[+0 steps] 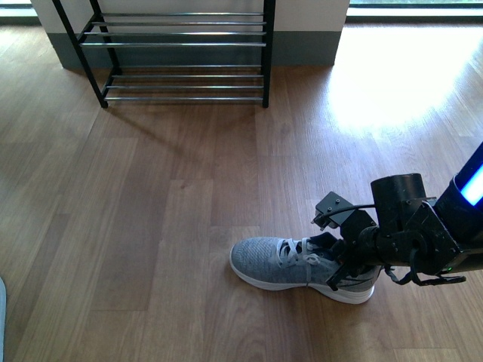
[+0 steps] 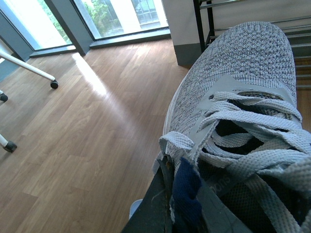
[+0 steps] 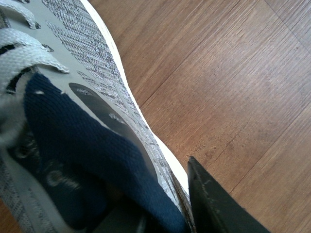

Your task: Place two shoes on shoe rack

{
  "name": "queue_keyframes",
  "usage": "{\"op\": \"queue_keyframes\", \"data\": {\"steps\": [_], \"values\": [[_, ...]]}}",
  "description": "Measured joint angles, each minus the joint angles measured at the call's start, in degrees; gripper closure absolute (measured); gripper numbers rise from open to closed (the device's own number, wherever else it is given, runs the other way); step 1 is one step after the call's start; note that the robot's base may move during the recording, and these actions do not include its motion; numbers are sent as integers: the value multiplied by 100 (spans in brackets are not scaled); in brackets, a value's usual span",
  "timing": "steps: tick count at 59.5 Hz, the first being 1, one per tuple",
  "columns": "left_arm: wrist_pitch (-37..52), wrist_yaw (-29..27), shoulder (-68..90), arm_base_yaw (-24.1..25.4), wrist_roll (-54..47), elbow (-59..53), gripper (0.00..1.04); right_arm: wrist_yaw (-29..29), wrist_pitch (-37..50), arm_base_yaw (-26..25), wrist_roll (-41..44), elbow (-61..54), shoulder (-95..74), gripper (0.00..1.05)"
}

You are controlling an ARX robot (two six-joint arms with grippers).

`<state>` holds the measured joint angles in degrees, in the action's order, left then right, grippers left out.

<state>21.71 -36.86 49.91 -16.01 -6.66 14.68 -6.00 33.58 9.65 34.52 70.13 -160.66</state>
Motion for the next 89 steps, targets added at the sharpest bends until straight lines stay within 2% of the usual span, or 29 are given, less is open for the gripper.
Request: {"op": "queue_keyframes", "data": {"steps": [2,8,13,23,31,40,46,50,57,89], "values": [[0,0,0,0,0,0,103,0,116,-4,-35,-164,85,103],[0,0,0,0,0,0,103,-85,688,-35,-59,-1036,697,103],[0,0,0,0,0,0,103,-269,1246,-103,-20,-2090,1952,103],[0,0,0,0,0,0,103,-765,1504,-286,85,-3552,4262,103],[0,0,0,0,0,0,103,-1362,929,-483,-2,-4636,6522,103],[0,0,0,0,0,0,103,-2002,-195,-632,-7,-5508,9359,103],[0,0,0,0,0,0,103,-2033,-1220,-629,-144,-5761,11245,103],[0,0,0,0,0,0,103,-2059,-1432,-632,-199,-5823,12074,103],[0,0,0,0,0,0,103,-2061,-1436,-632,-269,-5796,12485,103],[0,-2,-7,0,0,0,103,-2063,-1464,-629,-354,-5834,12474,103]]}}
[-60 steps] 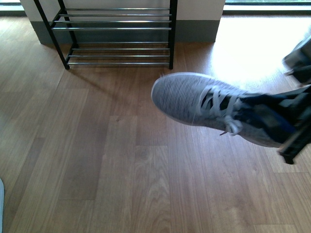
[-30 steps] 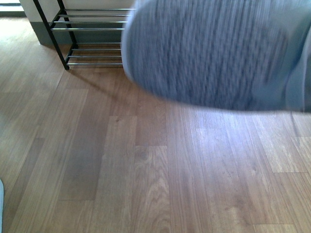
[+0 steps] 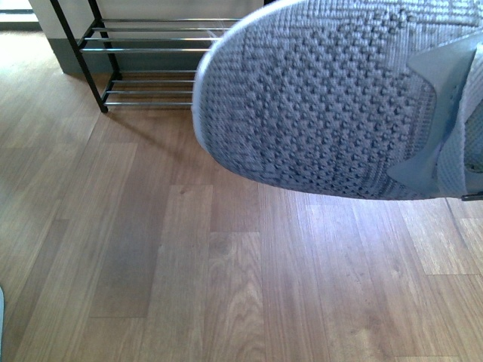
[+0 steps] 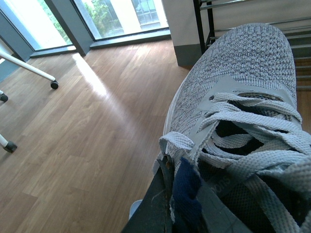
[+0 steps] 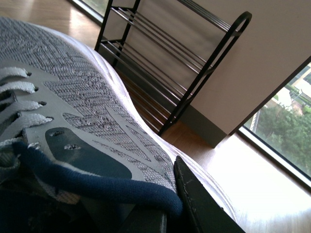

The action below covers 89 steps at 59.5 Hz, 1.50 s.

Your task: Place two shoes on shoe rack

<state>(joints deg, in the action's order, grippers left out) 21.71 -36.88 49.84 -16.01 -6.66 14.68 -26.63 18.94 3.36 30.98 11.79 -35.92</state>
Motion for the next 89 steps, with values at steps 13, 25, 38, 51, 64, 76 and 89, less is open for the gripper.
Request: {"op": "queue_keyframes", "data": {"steps": [13,25,38,51,64,76,89], "values": [[0,2,0,-2,0,0,103,44,0,-2,7,0,-2,103],[0,2,0,0,0,0,103,24,0,0,2,0,-2,103],[0,0,0,0,0,0,103,26,0,-2,4,0,-2,103],[0,2,0,0,0,0,103,26,0,0,4,0,-2,103],[0,2,0,0,0,0,103,24,0,0,4,0,-2,103],[0,4,0,0,0,0,103,24,0,0,4,0,-2,103],[0,0,0,0,0,0,103,20,0,0,2,0,-2,103]]}}
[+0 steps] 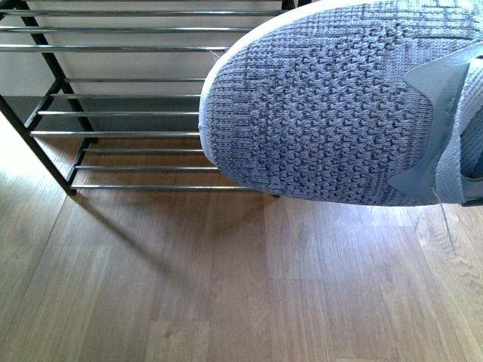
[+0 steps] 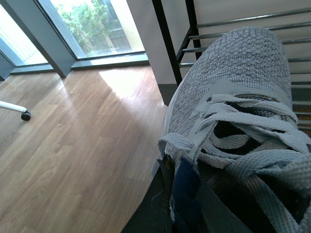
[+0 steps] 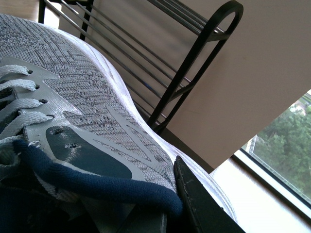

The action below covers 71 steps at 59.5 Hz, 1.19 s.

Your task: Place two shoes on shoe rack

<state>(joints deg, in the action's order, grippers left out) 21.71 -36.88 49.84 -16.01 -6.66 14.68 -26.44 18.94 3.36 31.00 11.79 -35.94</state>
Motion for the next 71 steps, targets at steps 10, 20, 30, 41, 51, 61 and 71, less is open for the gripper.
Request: {"op": "queue_keyframes", "data": {"steps": [10,20,30,41,51,61,71], "values": [[0,4,0,0,0,0,103,11,0,-2,2,0,0,103],[0,22,13,-2,0,0,103,15,-2,-2,2,-11,-22,103],[0,11,13,0,0,0,103,4,-2,-2,2,-13,-20,103],[0,4,13,0,0,0,103,7,-2,-2,2,-13,-20,103],[0,20,7,-7,0,0,103,35,-2,-4,0,-11,-15,103],[0,63,7,-11,0,0,103,35,-2,-4,0,-11,-15,103],[0,-26,7,11,0,0,103,-4,-2,-2,0,-11,-11,103]]}}
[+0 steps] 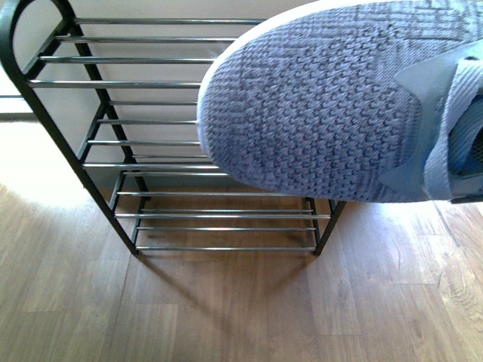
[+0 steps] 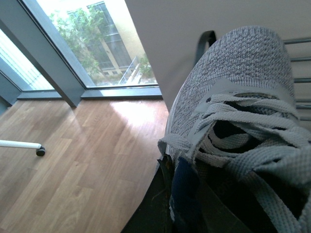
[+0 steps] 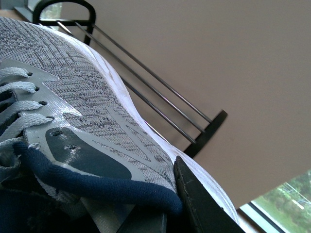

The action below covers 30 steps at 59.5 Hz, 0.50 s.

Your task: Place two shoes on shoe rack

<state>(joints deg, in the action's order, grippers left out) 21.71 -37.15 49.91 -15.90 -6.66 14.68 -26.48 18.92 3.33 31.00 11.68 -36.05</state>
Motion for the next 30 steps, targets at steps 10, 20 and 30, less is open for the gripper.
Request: {"op": "queue_keyframes", "data": {"steps": [10,20,30], "values": [[0,-33,-7,11,0,0,103,649,476,634,-1598,337,-706,103],[0,13,-7,9,2,0,103,1652,160,1392,-2736,1635,-2168,103],[0,109,-7,-17,2,0,103,2339,-739,1711,-3825,3224,-3770,103]]}}
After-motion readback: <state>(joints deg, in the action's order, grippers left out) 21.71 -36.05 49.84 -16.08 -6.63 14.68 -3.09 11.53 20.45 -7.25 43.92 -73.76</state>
